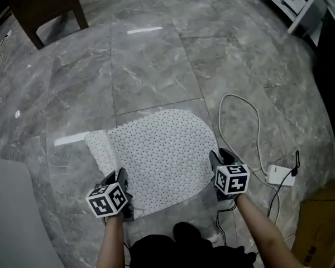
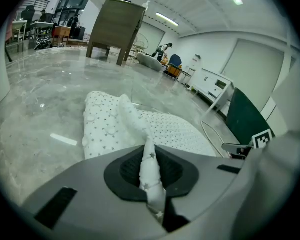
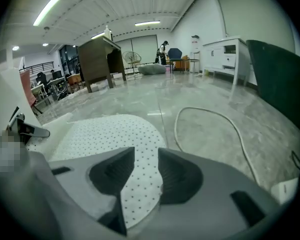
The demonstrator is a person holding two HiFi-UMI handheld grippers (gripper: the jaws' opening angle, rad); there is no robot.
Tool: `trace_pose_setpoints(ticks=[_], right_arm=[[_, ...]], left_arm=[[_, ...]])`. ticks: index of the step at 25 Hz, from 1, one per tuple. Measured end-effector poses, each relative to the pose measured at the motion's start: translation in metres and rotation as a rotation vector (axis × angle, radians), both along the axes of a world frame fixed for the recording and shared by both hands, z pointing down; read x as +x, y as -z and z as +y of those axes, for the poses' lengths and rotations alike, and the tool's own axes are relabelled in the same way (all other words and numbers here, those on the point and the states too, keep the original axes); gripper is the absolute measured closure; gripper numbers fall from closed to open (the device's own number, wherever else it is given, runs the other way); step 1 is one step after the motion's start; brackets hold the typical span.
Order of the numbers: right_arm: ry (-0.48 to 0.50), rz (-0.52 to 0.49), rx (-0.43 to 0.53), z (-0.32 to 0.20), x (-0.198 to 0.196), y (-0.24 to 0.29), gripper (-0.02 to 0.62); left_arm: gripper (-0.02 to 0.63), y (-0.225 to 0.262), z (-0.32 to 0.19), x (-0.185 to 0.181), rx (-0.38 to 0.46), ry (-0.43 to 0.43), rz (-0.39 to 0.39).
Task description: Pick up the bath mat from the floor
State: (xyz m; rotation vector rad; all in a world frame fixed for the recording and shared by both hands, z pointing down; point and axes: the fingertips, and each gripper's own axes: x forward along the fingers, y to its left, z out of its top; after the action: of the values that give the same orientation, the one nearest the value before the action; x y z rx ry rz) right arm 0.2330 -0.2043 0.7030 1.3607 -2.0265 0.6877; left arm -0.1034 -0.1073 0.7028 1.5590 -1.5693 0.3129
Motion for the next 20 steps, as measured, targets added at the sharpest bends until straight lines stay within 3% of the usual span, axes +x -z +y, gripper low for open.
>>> trace_pose_setpoints(ticks=[4, 10, 15, 20], right_arm=[[-0.024, 0.015, -0.043, -0.006, 0.016, -0.020, 0.439], [0.031, 0.081, -0.116, -0.016, 0.019, -0.046, 0.387], [0.055, 0.029, -0.160, -0.032, 0.017, -0.053, 0.349], [0.070, 0.045, -0.200, -0.034, 0.013, -0.065, 0.330]], left_arm=[[0.580, -0.003, -0.016, 0.031, 0.015, -0.039, 0.011], [0.580, -0.001, -0.028, 0.055, 0.035, -0.092, 0.018], [0.580, -0.003, -0.033, 0.053, 0.050, -0.092, 0.033], [0.580, -0.007, -0.026, 0.039, 0.045, -0.081, 0.035]])
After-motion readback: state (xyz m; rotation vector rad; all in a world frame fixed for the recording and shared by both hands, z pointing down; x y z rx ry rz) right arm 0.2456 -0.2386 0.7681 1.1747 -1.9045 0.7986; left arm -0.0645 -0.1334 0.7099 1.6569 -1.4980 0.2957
